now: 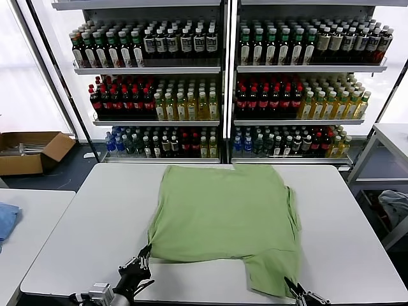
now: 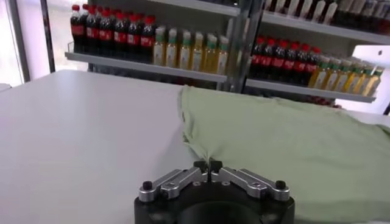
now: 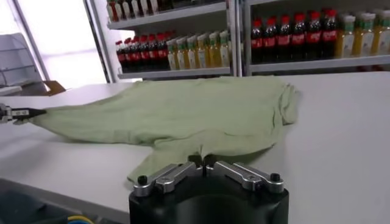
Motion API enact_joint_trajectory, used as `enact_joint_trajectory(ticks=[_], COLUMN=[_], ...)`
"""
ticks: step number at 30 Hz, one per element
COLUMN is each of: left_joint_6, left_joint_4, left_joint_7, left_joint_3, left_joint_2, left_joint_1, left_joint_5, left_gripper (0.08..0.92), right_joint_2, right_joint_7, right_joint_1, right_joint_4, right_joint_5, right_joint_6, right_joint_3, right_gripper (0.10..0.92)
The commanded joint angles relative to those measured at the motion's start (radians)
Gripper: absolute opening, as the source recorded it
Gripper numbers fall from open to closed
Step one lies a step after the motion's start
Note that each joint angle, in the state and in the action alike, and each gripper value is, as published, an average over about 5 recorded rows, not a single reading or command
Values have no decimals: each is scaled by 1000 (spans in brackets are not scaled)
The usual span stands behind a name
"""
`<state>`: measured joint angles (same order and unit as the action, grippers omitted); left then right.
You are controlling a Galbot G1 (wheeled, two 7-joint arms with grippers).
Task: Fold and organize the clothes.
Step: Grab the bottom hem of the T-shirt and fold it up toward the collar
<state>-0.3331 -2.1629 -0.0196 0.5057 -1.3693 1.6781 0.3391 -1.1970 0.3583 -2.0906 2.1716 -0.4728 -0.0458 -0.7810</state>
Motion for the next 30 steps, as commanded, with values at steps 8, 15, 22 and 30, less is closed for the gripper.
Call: enact_joint_trajectory(ticks=[8, 15, 22, 30], left_joint_6=[-30, -83, -147, -229], left_joint_4=[-219, -209, -111, -12], left_joint_7=[-7, 5, -2, -57], left_joint_3=[40, 46, 64, 67], left_joint_2=[11, 68, 132, 156], left_joint_1=[170, 69, -64, -212], left_joint_5=[3, 27, 184, 383], left_gripper=[84, 84, 84, 84], right_joint_2=[-32, -4, 25, 41], right_joint_7=[32, -21, -81, -111], right_joint_1=[-136, 25, 328, 537], right_joint_4=[86, 99, -3, -116], right_joint_5=[-40, -123, -168, -175], right_joint_6=[-62, -29, 38, 79], right_joint_3=[-41, -18, 35, 97], right_gripper=[109, 109, 109, 109])
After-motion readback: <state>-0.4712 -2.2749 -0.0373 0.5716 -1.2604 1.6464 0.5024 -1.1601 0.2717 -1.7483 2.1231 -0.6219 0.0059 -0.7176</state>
